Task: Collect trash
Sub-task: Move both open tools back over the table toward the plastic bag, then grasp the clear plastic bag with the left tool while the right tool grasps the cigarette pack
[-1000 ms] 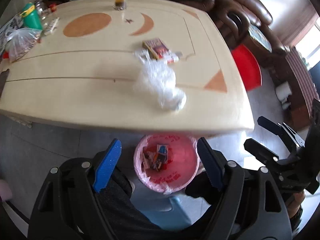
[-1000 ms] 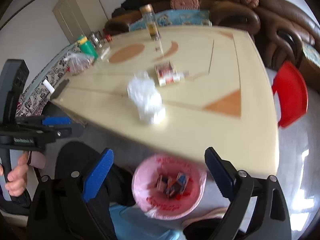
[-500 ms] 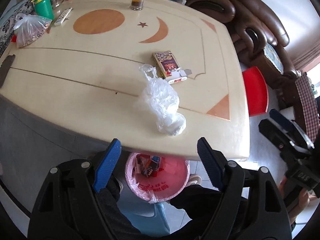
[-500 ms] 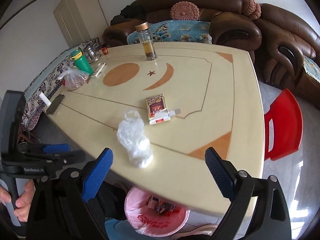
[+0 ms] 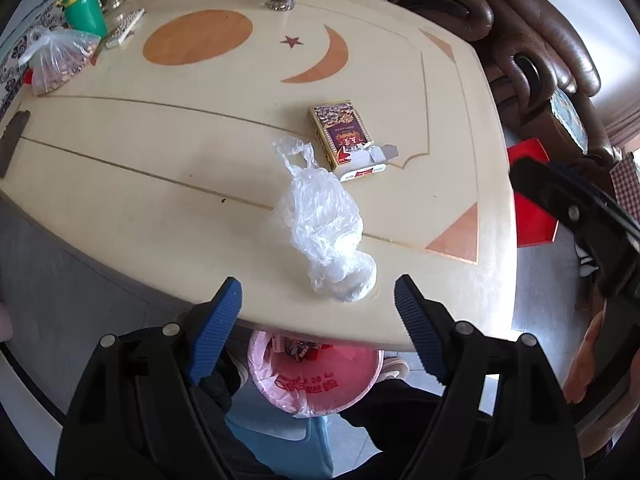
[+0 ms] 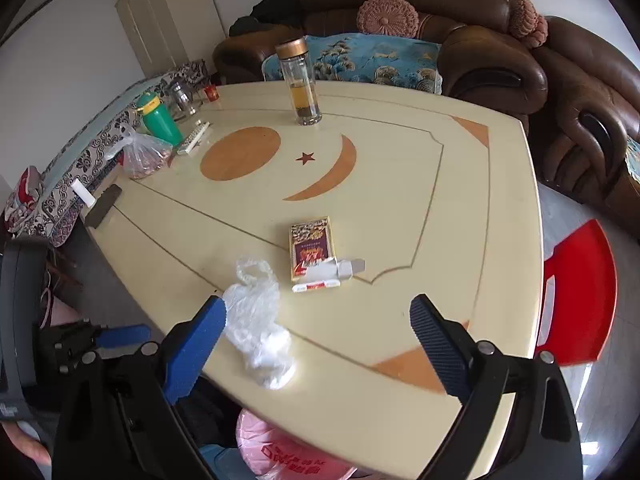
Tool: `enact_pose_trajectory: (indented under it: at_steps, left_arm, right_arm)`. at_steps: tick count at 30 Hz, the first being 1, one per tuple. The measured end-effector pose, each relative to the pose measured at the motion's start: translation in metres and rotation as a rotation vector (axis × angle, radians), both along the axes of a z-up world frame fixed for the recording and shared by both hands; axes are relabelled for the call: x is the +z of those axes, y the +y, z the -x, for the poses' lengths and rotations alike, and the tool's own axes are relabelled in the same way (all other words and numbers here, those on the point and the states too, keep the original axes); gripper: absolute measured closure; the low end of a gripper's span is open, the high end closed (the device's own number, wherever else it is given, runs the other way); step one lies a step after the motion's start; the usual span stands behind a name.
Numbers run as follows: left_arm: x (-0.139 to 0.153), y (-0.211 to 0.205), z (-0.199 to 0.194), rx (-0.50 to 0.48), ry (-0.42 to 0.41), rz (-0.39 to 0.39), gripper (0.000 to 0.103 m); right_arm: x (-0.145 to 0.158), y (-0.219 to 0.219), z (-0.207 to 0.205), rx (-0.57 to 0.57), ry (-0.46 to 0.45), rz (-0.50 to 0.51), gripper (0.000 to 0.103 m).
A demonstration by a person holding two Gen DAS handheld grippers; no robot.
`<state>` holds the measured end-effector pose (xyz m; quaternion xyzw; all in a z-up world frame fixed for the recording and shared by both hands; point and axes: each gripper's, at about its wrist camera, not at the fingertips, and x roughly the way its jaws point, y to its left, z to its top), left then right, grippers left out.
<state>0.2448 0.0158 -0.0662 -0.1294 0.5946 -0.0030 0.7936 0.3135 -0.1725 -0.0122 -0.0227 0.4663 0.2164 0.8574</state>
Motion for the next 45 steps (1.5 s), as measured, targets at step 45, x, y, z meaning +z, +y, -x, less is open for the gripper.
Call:
enact_pose_trajectory:
  at_steps: [45]
  left_arm:
    - [-0.113, 0.003, -0.068, 0.242, 0.217, 0.162, 0.026]
  right_arm:
    - [-0.166, 0.134, -0.141, 0.179, 0.285, 0.327, 0.017]
